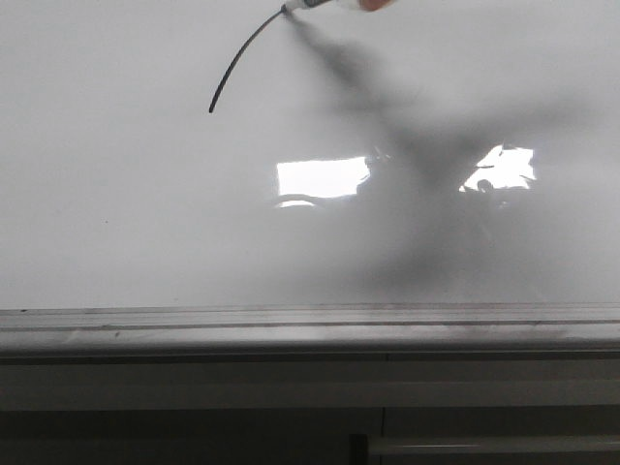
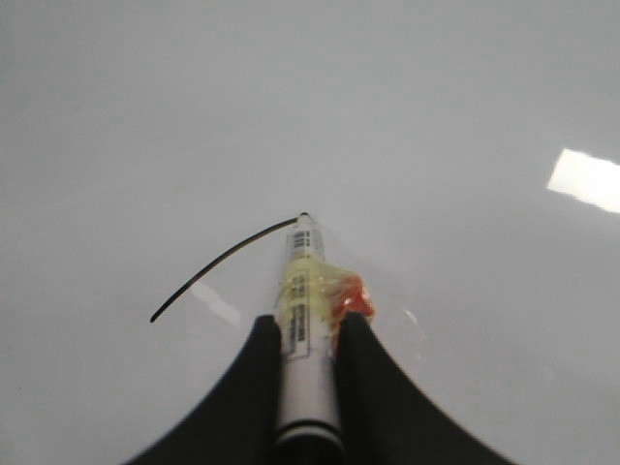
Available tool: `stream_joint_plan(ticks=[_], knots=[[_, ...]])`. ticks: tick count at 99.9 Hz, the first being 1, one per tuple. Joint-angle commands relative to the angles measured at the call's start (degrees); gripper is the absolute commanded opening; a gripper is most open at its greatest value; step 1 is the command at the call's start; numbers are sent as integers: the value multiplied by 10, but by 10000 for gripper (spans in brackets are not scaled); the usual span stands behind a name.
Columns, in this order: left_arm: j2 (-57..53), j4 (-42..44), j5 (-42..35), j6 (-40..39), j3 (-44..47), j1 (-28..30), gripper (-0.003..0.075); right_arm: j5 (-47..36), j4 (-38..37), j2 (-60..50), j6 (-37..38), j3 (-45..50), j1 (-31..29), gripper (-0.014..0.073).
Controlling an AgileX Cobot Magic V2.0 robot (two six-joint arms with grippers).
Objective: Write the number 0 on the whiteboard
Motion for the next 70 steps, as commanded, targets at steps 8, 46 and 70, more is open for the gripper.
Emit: stream_joint_plan(ticks=[8, 46, 70], knots=[[7, 25, -23, -6, -17, -1, -20, -44, 32, -16, -1, 2, -5, -68], [7, 25, -23, -6, -17, -1, -20, 94, 54, -13, -1, 39, -5, -68], [7, 25, -23, -6, -17, -1, -20, 132, 53, 28, -1, 37, -4, -68]])
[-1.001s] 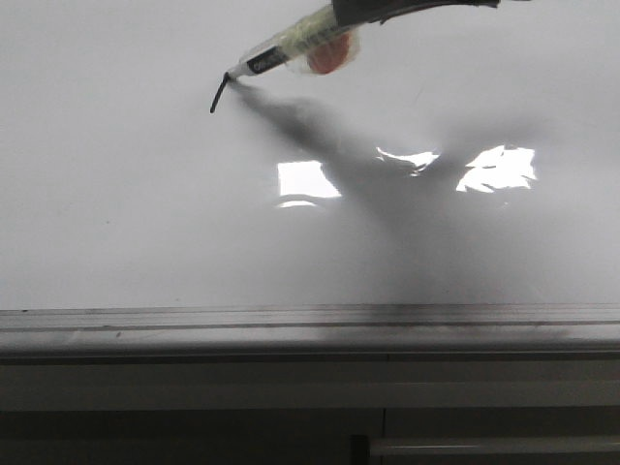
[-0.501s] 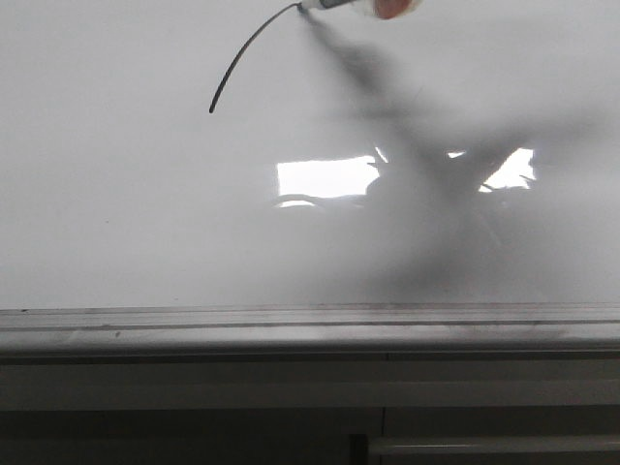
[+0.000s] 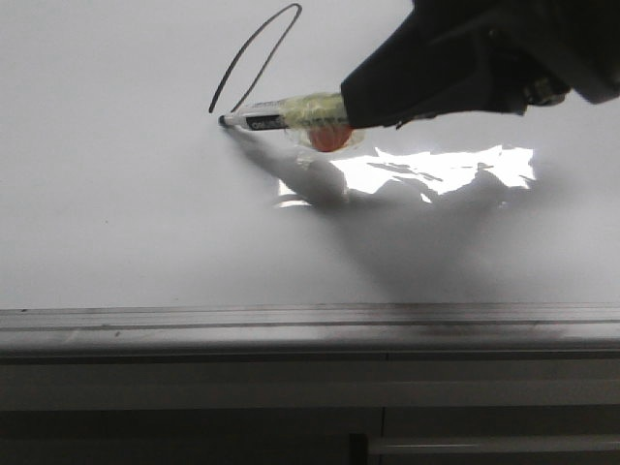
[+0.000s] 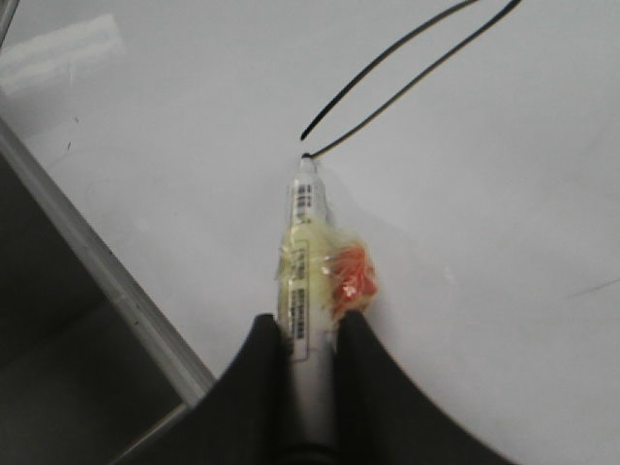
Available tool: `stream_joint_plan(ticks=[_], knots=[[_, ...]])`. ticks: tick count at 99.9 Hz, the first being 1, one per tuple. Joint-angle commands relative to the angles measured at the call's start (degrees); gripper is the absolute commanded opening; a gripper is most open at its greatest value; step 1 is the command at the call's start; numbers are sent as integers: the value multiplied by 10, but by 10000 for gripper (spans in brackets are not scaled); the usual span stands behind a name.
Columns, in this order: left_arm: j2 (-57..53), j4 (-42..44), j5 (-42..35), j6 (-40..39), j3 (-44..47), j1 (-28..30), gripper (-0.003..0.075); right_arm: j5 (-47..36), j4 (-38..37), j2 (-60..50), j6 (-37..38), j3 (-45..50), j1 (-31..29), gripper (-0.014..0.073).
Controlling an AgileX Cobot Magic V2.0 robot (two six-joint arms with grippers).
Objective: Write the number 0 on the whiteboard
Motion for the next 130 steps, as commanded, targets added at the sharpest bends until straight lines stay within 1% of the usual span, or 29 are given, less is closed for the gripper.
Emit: stream_joint_plan(ticks=[1, 11, 22, 31, 42, 51, 65, 80, 87, 91, 96, 99, 101, 106, 111, 116, 123, 130], knots=[[7, 25, -23, -6, -17, -1, -20, -11, 2, 14, -1, -16, -3, -68], [7, 25, -23, -6, -17, -1, -20, -20, -9, 25, -1, -28, -3, -68], [7, 24, -23, -6, -17, -1, -20, -50, -13, 20, -1, -43, -3, -68], [7, 21, -23, -6, -17, -1, -20, -47, -19, 10, -1, -52, -3, -68], [7, 20, -24, -6, -17, -1, -20, 12, -37, -5, -3, -56, -2, -68], [7, 18, -37, -6, -17, -1, -20, 79, -46, -36, -42, -56, 14, -68], [7, 7, -67, -6, -16, -1, -19, 135, -38, -69, -41, -56, 27, -68], [7, -37, -117, 1, 6, -1, -12, 198, -35, -65, -41, -55, 27, -68], [7, -45, -147, 22, 25, -1, 40, 224, -35, -56, -41, -55, 27, -68], [7, -45, -169, 29, 38, -1, 94, 237, -35, -51, -41, -55, 27, -68], [8, -40, -198, 30, 53, -1, 179, 250, -35, -44, -41, -55, 27, -68], [9, -39, -220, 34, 62, -1, 251, 255, -35, -39, -40, -55, 27, -68], [11, -39, -228, 40, 69, -1, 281, 257, -35, -36, -40, -55, 27, -68], [19, -39, -258, 57, 83, -1, 391, 258, -35, -30, -40, -55, 27, -68], [29, -37, -276, 74, 93, -1, 453, 256, -35, -25, -40, -55, 27, -68], [44, -36, -286, 93, 100, -1, 468, 243, -35, -19, -40, -55, 27, -68], [71, -28, -290, 132, 104, -1, 448, 226, -35, -13, -40, -56, 27, -68], [109, -18, -293, 185, 104, -1, 427, 228, -35, -8, -40, -60, 27, -68]])
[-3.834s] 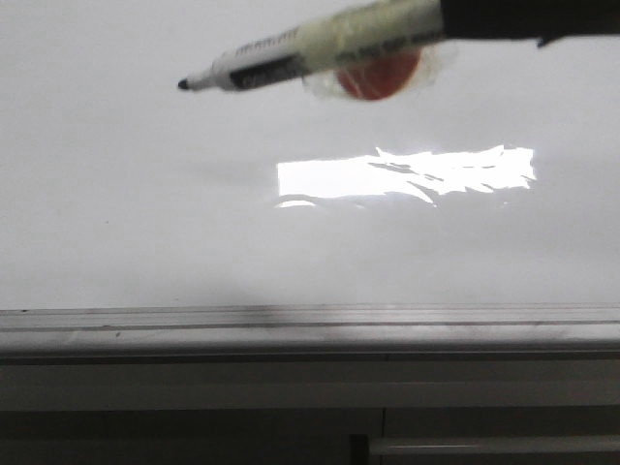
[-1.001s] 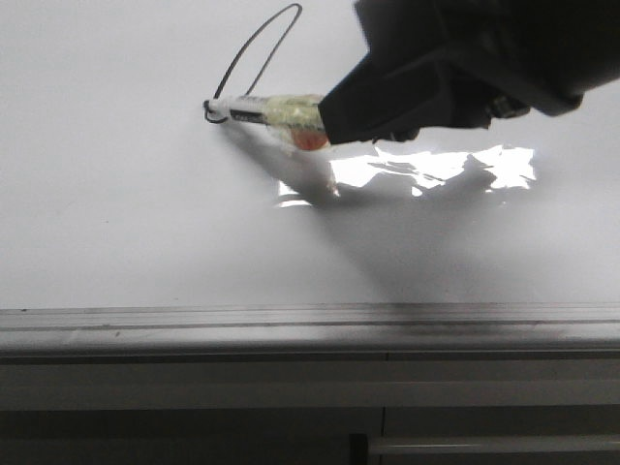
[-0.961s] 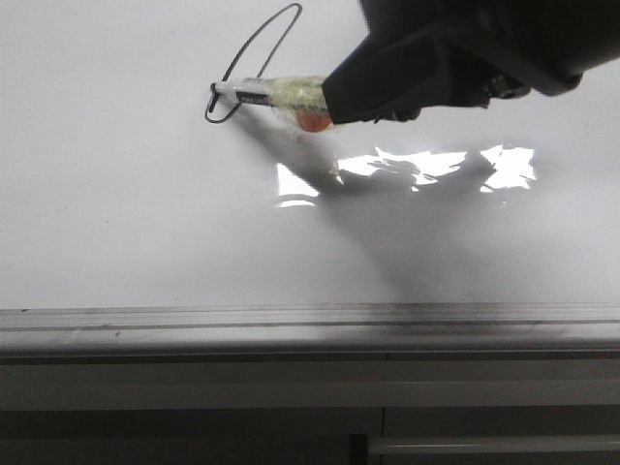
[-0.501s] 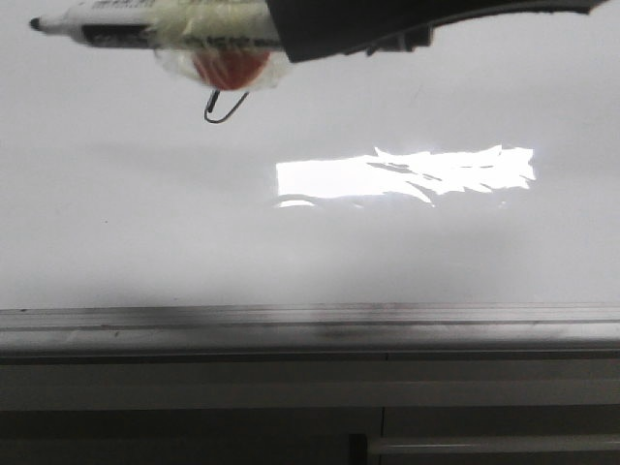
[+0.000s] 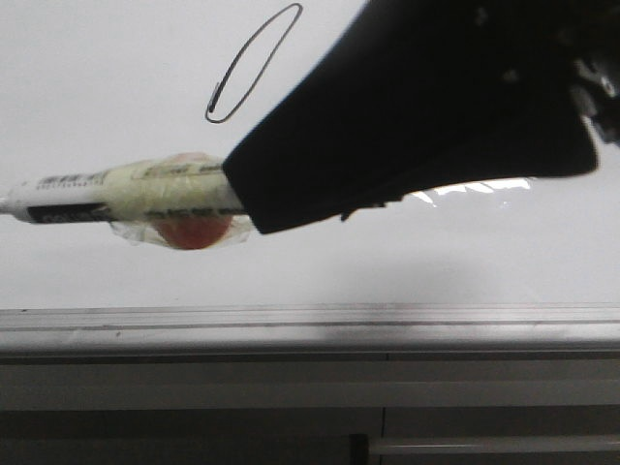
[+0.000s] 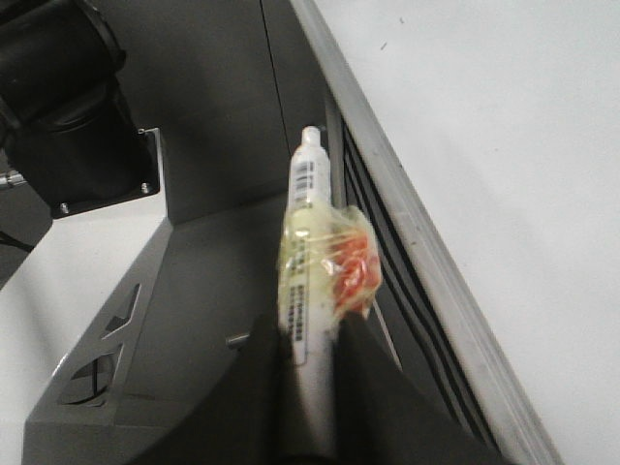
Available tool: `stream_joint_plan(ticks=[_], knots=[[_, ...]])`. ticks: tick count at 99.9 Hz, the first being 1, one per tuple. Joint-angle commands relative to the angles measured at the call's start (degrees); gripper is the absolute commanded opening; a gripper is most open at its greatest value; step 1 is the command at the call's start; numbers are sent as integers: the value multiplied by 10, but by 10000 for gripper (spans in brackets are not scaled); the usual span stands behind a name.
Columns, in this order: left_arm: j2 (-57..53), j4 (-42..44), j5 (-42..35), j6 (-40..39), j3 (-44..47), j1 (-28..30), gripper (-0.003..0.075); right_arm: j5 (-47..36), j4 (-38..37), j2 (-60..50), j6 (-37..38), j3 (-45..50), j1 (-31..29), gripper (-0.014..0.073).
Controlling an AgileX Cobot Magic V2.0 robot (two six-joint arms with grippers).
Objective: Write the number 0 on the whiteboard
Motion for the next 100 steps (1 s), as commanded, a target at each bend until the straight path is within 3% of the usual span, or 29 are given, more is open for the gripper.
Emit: stream_joint_plan(ticks=[1, 31, 55, 78, 93, 100], knots=[[51, 21, -38, 65, -15, -1, 425, -16, 17, -1, -3, -24, 0, -68], [213, 142, -74, 96, -33, -1, 367, -9, 17, 11, 5, -45, 0, -68], [265, 167, -72, 96, -62, -1, 298, -5, 17, 11, 5, -46, 0, -68], [264, 169, -72, 96, -66, -1, 134, -11, 17, 11, 5, -46, 0, -68], [264, 169, -72, 96, -66, -1, -21, -13, 17, 11, 5, -46, 0, -68], [264, 170, -72, 96, -66, -1, -19, -17, 17, 11, 5, -46, 0, -61]])
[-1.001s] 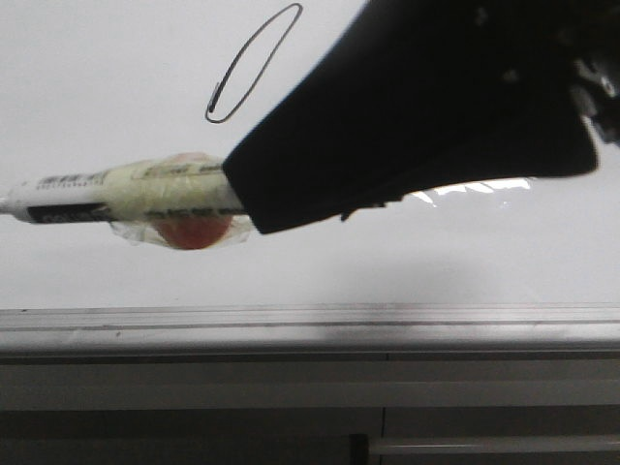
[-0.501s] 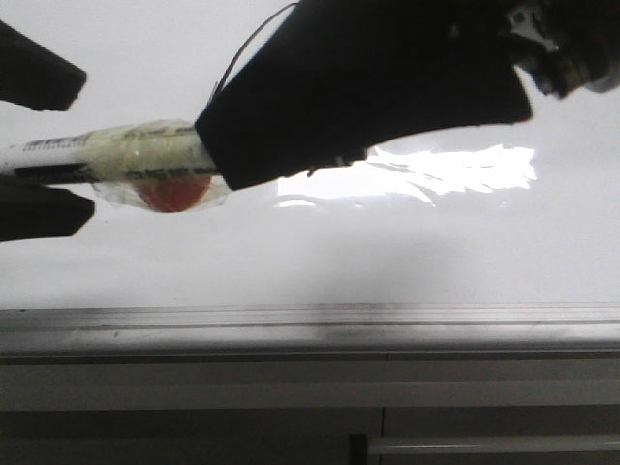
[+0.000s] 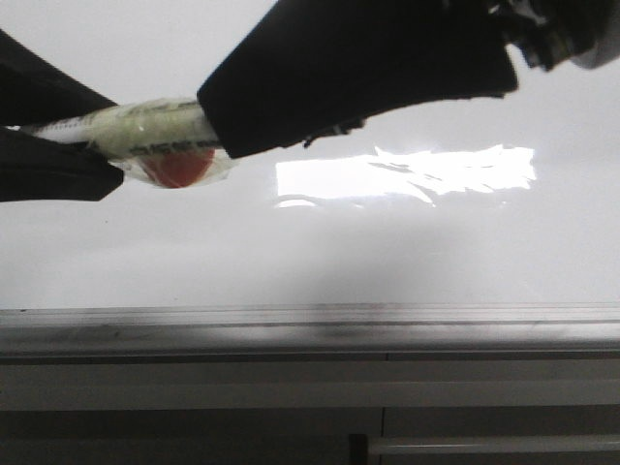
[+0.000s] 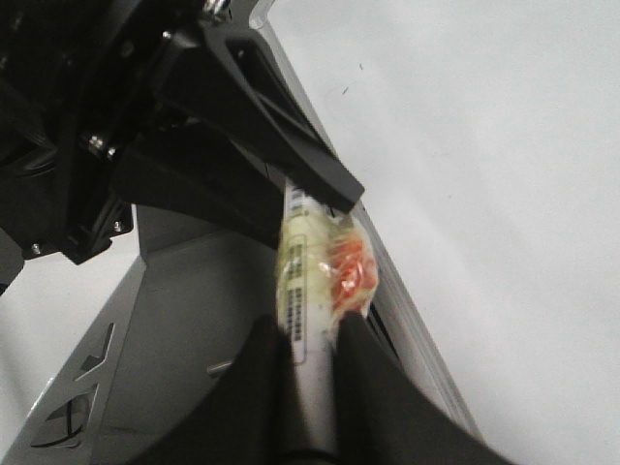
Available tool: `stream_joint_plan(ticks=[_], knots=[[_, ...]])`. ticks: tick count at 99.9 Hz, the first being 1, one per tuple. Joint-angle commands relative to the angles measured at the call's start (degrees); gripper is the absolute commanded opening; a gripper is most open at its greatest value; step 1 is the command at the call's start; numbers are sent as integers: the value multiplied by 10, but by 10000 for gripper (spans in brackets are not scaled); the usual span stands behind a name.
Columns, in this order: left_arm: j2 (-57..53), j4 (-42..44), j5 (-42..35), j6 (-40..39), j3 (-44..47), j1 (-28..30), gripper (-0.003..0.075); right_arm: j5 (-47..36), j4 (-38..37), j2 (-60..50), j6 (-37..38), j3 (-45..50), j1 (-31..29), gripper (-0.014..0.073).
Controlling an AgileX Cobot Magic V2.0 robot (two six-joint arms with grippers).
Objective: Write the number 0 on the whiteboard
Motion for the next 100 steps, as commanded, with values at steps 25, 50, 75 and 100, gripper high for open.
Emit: stream_joint_plan(ticks=[25, 50, 75, 100], knots=[[-4, -6, 4, -27, -24, -1, -20, -50, 13, -11, 1, -15, 0, 612], [8, -7, 168, -277, -67, -1, -20, -188, 13, -87, 1, -15, 0, 594], [51, 46, 226, -651, -70, -1, -20, -229, 13, -157, 1, -15, 0, 577], [98, 129, 270, -840, -70, -1, -20, -196, 13, -165, 1, -14, 0, 577]])
